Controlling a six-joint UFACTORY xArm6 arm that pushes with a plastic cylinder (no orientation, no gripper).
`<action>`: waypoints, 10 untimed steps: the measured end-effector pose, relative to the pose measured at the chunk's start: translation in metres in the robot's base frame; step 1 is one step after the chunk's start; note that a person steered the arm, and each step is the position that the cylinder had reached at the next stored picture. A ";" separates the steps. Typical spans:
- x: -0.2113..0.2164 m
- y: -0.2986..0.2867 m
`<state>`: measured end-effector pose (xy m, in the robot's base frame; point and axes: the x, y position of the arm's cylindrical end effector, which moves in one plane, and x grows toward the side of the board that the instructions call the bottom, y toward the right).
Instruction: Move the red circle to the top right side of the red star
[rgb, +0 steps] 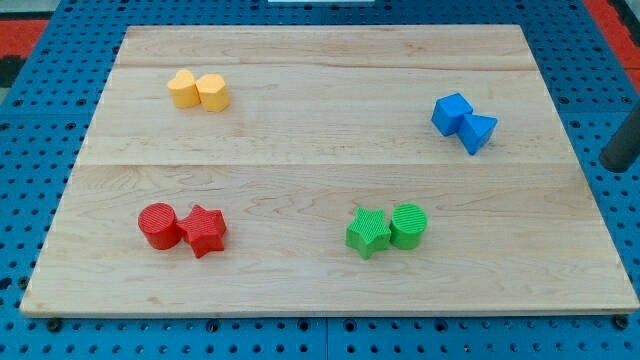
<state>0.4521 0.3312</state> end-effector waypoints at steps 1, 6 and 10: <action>0.000 0.000; 0.161 -0.357; -0.018 -0.416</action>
<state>0.4339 -0.0850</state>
